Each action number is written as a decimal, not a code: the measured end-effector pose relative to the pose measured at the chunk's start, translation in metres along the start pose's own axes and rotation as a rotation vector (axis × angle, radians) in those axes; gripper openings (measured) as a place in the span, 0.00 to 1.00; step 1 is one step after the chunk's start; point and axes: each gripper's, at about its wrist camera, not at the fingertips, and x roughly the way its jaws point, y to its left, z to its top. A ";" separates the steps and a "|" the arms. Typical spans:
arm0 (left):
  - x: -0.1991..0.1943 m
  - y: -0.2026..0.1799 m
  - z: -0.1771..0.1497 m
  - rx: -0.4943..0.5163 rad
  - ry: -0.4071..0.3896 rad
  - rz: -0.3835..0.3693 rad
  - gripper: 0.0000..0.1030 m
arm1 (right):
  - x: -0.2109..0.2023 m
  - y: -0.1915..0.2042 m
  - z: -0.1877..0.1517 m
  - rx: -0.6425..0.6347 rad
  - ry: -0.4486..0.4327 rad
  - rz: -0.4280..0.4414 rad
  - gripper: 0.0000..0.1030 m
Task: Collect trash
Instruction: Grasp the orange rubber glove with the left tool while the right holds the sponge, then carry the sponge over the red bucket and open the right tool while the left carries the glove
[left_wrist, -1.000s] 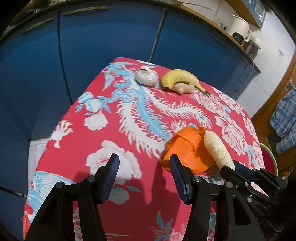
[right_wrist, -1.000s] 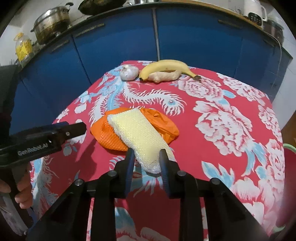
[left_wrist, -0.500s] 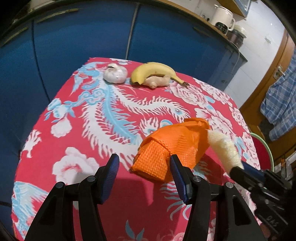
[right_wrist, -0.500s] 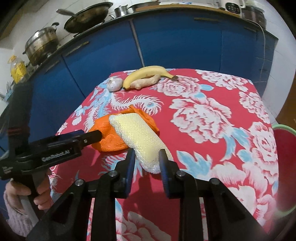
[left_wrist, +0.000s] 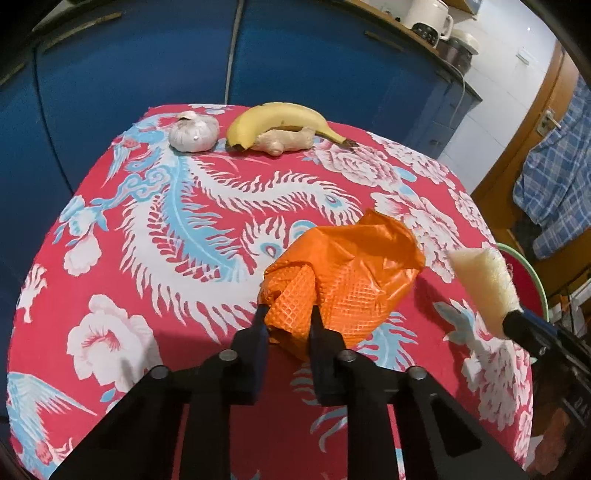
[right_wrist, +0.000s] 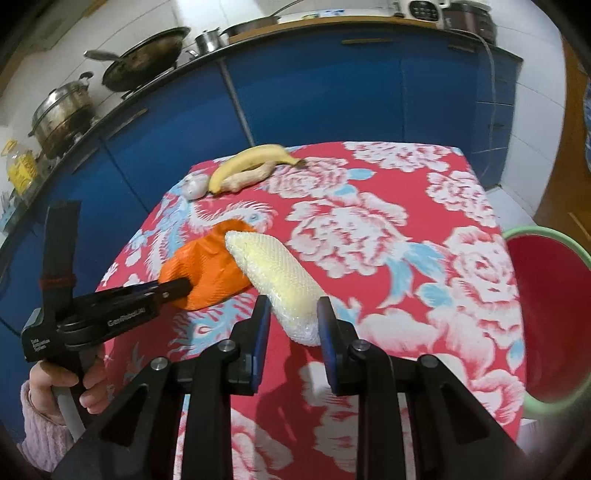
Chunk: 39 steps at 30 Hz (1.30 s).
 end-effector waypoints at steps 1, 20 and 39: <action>-0.002 -0.001 0.000 0.001 -0.006 -0.006 0.13 | -0.002 -0.005 0.000 0.011 -0.005 -0.005 0.28; -0.042 -0.081 0.015 0.144 -0.112 -0.117 0.11 | -0.054 -0.083 -0.014 0.165 -0.090 -0.112 0.27; -0.023 -0.187 0.021 0.293 -0.100 -0.214 0.11 | -0.087 -0.183 -0.043 0.396 -0.103 -0.280 0.30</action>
